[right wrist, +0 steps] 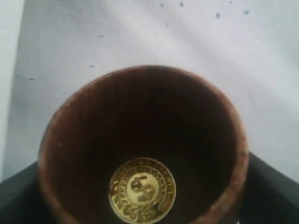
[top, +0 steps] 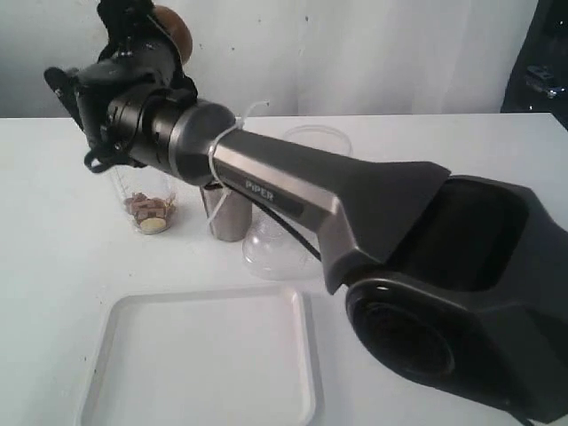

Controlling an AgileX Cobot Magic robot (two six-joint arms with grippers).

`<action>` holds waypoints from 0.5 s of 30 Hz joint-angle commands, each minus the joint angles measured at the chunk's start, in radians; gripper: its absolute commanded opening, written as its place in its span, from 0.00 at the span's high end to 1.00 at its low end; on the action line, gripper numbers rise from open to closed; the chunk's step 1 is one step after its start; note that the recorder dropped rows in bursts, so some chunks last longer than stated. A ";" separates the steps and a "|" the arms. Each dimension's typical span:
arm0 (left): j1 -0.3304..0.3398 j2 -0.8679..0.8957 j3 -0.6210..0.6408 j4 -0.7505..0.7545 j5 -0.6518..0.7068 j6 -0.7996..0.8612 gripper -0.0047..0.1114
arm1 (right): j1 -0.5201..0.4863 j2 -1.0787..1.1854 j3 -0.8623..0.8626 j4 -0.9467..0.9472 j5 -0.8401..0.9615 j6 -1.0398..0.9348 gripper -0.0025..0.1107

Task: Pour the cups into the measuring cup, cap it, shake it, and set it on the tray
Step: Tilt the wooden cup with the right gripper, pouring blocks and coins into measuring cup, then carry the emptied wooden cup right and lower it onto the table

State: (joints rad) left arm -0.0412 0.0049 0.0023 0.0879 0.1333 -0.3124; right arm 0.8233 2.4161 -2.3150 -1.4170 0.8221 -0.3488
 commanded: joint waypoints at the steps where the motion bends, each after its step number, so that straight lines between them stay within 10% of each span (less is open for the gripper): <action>1: -0.001 -0.005 -0.002 0.003 -0.009 0.000 0.96 | -0.009 -0.090 0.002 0.326 0.036 0.017 0.98; 15: -0.001 -0.005 -0.002 0.003 -0.009 0.000 0.96 | -0.103 -0.230 0.002 1.181 0.036 0.028 0.98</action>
State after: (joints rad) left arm -0.0412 0.0049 0.0023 0.0879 0.1333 -0.3124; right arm 0.7442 2.2157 -2.3150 -0.3864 0.8451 -0.3122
